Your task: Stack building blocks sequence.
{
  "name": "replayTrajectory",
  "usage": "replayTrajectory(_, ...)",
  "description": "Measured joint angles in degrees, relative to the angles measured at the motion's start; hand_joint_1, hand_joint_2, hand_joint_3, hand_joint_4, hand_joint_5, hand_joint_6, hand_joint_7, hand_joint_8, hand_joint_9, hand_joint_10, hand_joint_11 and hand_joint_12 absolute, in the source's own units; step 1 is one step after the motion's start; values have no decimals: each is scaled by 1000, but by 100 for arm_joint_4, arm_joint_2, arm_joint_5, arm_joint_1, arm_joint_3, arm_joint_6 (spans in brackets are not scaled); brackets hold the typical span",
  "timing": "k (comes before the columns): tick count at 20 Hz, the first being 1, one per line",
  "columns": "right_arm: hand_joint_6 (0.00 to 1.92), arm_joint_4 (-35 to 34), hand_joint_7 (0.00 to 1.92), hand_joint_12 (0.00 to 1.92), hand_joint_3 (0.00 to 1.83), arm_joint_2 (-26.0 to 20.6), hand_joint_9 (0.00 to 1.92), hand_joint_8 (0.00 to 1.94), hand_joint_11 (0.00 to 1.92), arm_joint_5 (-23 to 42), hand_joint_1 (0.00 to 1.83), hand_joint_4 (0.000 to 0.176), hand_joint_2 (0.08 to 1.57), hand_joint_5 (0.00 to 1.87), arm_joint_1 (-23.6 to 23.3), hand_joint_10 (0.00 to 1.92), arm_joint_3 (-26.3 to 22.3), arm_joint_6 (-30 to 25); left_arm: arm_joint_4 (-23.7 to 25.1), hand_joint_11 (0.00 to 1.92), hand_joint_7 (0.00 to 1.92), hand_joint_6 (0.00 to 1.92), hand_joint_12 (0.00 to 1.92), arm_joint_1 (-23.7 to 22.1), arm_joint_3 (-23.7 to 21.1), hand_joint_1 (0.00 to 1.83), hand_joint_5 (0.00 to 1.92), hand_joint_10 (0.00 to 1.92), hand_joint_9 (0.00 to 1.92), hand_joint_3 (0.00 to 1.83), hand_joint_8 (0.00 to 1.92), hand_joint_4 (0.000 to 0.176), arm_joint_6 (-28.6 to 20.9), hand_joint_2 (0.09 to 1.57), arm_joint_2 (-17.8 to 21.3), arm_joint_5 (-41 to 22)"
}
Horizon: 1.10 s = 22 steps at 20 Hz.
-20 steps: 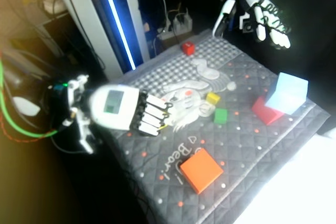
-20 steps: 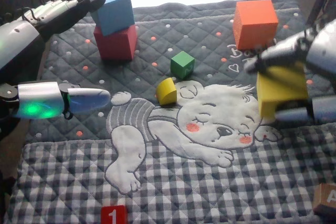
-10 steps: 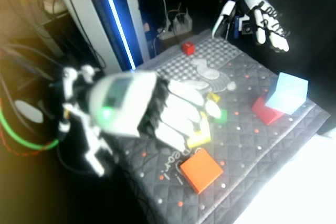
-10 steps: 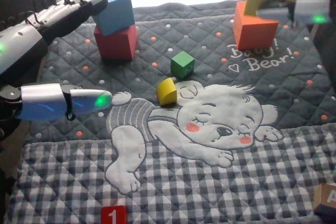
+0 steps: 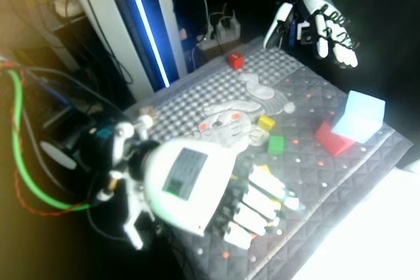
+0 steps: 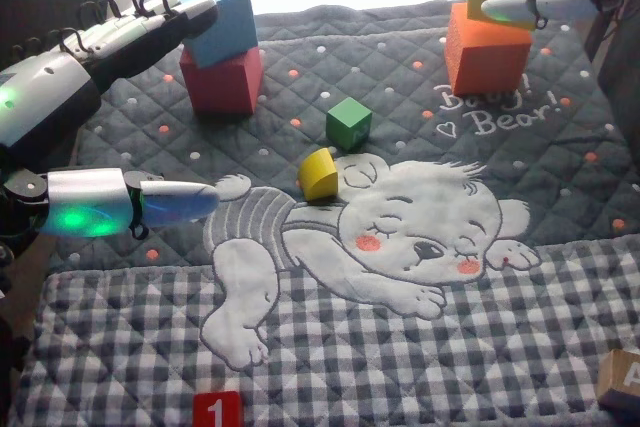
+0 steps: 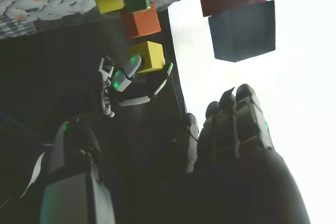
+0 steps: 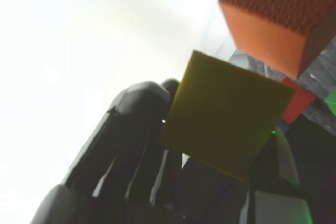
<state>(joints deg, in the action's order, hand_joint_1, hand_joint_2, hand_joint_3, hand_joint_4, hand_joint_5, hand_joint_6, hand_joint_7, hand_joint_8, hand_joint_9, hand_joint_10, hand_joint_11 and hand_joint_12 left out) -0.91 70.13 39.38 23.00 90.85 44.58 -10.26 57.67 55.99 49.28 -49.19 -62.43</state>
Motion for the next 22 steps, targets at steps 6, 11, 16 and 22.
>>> replayTrajectory(6,1097,-63,1170,1617,0,81,1180,1063,1078,-57,1110,0,1158,900,0,1357,22,9,0,0,0,2,0,-2,2,696,101,0,0,1,0,141,-4,943,0,4)
replayTrajectory(11,1088,-61,1164,1350,0,109,1178,944,1015,-63,1097,0,1153,909,0,1095,22,9,4,0,0,0,0,-24,55,681,87,0,0,3,0,144,-70,950,-55,46)
replayTrajectory(16,1084,-66,1201,1531,0,151,1232,1040,1089,-66,1128,0,1153,906,0,1275,26,9,57,0,0,4,0,-35,55,699,99,0,0,3,0,134,-81,952,-55,46)
replayTrajectory(22,1042,-66,1138,1441,0,205,1155,926,995,-66,1131,0,1139,931,85,1120,26,9,55,0,3,6,0,-35,55,696,113,0,0,1,1,139,-85,950,-55,46)
